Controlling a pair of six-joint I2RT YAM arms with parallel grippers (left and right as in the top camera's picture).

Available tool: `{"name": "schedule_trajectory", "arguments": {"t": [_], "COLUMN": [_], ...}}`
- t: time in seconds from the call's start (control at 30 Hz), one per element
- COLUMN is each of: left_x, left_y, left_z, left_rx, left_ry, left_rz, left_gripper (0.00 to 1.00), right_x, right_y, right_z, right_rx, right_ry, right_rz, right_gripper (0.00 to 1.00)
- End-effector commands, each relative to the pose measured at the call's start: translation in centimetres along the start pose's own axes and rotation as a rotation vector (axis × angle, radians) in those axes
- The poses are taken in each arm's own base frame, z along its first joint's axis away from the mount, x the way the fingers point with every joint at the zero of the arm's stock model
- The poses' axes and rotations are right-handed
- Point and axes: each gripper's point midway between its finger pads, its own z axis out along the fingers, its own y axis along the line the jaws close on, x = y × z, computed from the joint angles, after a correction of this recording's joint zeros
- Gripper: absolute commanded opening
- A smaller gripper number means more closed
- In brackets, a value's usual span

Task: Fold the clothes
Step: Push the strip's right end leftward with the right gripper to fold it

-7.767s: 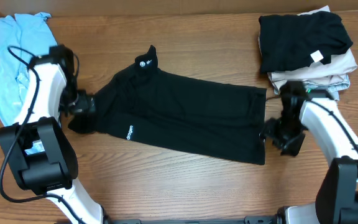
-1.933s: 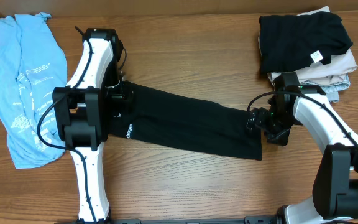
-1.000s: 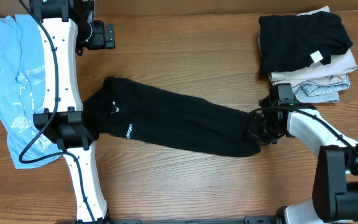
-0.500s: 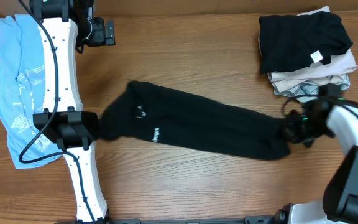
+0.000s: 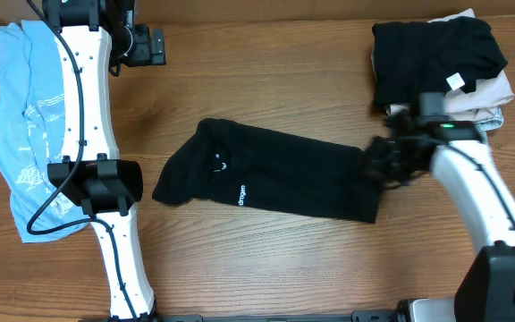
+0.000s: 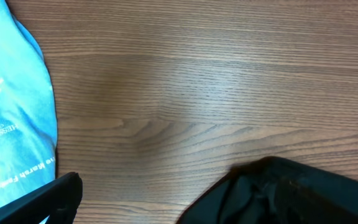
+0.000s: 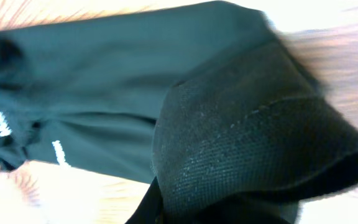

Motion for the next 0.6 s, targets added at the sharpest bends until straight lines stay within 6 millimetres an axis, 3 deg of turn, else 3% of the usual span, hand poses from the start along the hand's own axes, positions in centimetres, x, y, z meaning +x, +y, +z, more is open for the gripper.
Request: {"name": "schedule_trajectory", "arguments": {"t": [0.0, 0.13, 0.37, 0.43, 0.57], "left_x": [-0.5, -0.5, -0.5, -0.6, -0.6], "left_y": [-0.5, -0.5, -0.5, -0.5, -0.5], "left_z": [-1.2, -1.2, -1.2, -1.2, -1.2], "left_rx": [0.015, 0.015, 0.016, 0.016, 0.016], "left_ry": [-0.033, -0.033, -0.035, -0.037, -0.038], "left_rz": [-0.013, -0.013, -0.013, -0.013, -0.012], "left_gripper": [1.0, 1.0, 1.0, 1.0, 1.0], "right_x": [0.5, 0.7, 0.7, 0.6, 0.9], "right_y": [4.4, 7.6, 10.6, 11.2, 13.5], "right_z": [0.7, 1.9, 3.8, 4.5, 5.0], "right_rx": [-0.037, -0.039, -0.08, -0.102, -0.214], "right_ry": [-0.03, -0.089, -0.121, -0.116, -0.077], "right_rz": [-0.001, -0.045, -0.112, -0.113, -0.157], "right_gripper": [0.04, 0.04, 0.05, 0.15, 0.47]}}
